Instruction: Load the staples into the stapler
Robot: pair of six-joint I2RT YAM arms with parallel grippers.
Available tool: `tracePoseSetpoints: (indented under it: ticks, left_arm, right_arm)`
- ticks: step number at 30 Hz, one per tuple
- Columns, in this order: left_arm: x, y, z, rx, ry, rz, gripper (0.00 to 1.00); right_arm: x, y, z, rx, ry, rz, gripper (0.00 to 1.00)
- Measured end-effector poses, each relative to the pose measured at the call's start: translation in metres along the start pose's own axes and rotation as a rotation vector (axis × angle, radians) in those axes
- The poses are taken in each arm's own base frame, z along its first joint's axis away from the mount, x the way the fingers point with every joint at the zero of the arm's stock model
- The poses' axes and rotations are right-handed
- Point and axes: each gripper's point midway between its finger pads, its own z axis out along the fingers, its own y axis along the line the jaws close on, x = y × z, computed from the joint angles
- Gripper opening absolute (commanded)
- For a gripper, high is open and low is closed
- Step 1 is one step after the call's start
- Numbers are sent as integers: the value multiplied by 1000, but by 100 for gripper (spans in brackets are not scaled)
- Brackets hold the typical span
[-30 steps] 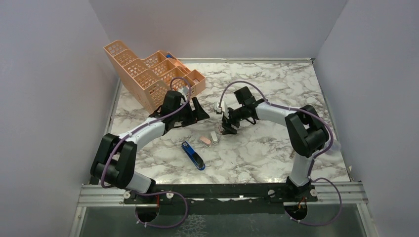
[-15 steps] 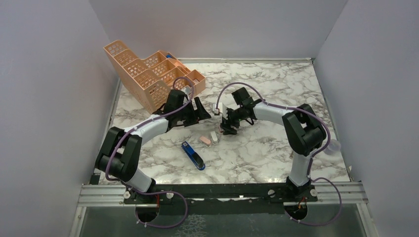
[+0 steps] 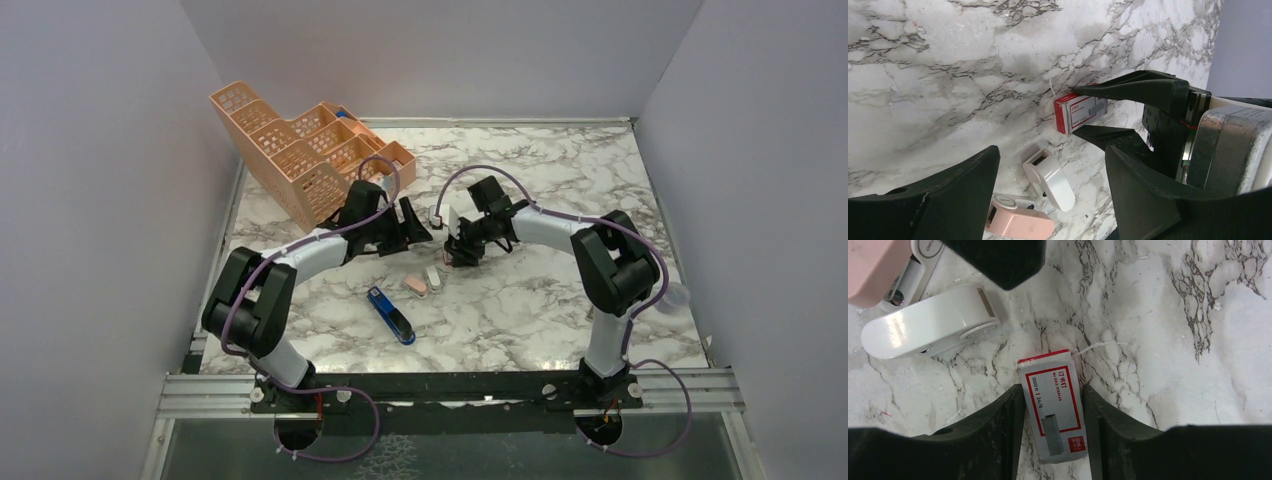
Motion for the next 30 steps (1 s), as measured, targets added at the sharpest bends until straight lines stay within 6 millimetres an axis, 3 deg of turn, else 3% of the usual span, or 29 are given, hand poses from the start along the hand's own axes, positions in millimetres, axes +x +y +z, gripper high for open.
tracePoseSetpoints:
  ticks: [5, 9, 13, 18, 20, 30]
  left_arm:
    - [-1, -4, 11, 13, 14, -4, 72]
    - [-8, -10, 25, 20, 21, -14, 71]
    - [-20, -18, 33, 30, 13, -7, 71]
    - [-30, -25, 44, 50, 18, -5, 64]
    - [-26, -23, 49, 48, 35, -11, 58]
    - [1, -20, 68, 85, 119, -33, 43]
  right_arm:
    - [3, -8, -2, 41, 6, 58, 49]
    - [8, -22, -6, 84, -4, 118, 64]
    - [12, -30, -11, 109, -6, 138, 69]
    - [14, -30, -11, 112, -18, 98, 62]
    - [14, -28, -11, 100, -22, 75, 56]
    - [11, -22, -9, 62, -48, 36, 49]
